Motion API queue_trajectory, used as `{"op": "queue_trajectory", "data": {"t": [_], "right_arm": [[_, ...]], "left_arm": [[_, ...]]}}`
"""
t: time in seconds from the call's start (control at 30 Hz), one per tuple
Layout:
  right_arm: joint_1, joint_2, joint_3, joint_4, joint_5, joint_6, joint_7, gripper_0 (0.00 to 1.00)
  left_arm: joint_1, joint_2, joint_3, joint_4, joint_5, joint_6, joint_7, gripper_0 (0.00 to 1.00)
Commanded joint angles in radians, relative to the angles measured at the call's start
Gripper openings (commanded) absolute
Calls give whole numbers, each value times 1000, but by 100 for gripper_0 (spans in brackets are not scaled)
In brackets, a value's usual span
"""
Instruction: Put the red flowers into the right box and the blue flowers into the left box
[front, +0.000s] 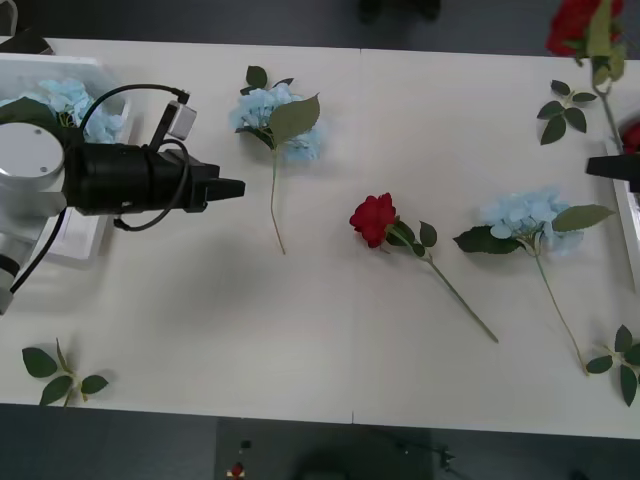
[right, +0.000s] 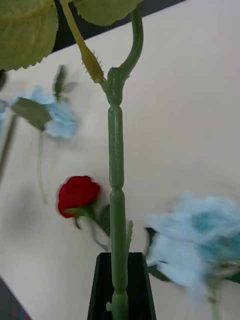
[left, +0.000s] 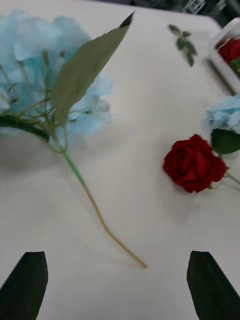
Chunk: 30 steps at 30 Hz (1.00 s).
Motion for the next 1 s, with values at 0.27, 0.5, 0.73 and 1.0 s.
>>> {"op": "queue_trajectory", "data": {"t": [0.27,0.5,0.73,1.0], "right_arm": [[-32,-98,-10,245,348,-29,-219,0],[-32,-98,-10,315,506,-55,-255,0],[-34,-96,-10,329,573,-78,-249,0],[-32,-96,-5,317,572,-78,-257,98]], "left_arm": [[-111,-176,-1,-24,-451,-90,353,81],[-136,-280,-42,-26,-722,-118,502,81],[-130,-314,-191,-12,-940,-182,695,81],[-128,-316,-290,54,-1035,-267,790,43]]}}
